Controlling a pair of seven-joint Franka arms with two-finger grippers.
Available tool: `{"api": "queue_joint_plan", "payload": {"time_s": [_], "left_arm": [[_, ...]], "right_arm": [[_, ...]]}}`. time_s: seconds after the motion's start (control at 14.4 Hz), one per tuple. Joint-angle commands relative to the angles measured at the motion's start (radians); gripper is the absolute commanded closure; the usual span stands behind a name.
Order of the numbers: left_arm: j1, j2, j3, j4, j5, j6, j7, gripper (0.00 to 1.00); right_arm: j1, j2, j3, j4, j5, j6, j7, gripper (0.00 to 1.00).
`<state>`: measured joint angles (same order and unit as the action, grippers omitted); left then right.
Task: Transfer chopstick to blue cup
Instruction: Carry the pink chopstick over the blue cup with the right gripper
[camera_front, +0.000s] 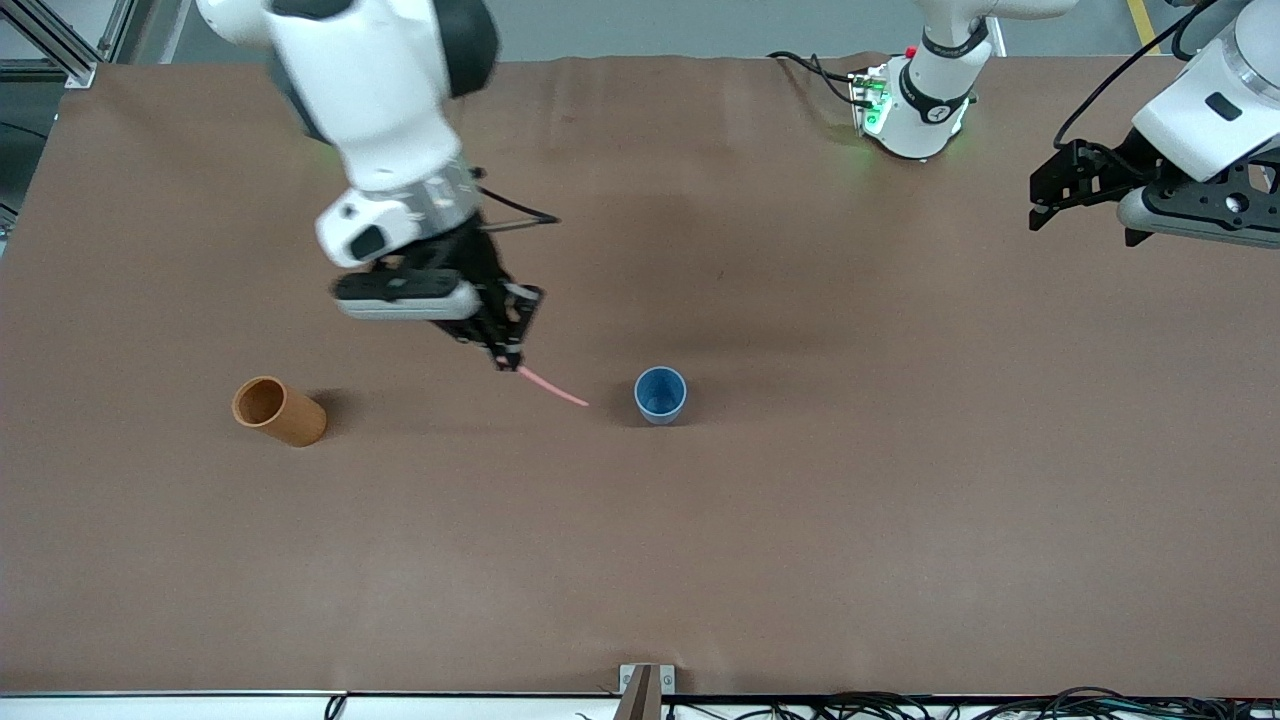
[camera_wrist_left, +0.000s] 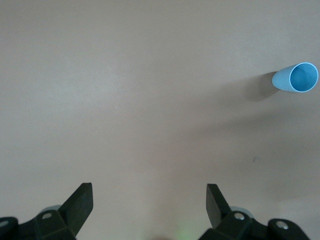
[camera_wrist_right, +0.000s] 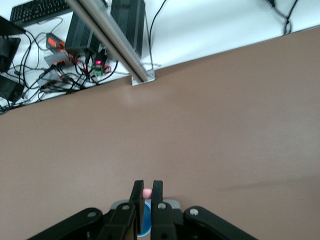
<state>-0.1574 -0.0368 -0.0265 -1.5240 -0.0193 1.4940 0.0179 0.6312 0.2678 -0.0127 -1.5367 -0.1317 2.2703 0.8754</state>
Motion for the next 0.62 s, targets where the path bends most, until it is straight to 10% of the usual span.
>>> {"api": "queue_joint_plan", "payload": {"time_s": [0.0,0.55], "left_arm": [[0.003,-0.008,0.002,-0.002,-0.01,0.006,0.001,0.0],[0.003,0.005,0.005,0.016,-0.007,0.0,0.014,0.0]], "right_arm": [[0.082,0.109,-0.015,0.09,-0.125,-0.008,0.185,0.99],[0.159,0.178,-0.013,0.081,-0.172,0.002,0.234,0.99]]}}
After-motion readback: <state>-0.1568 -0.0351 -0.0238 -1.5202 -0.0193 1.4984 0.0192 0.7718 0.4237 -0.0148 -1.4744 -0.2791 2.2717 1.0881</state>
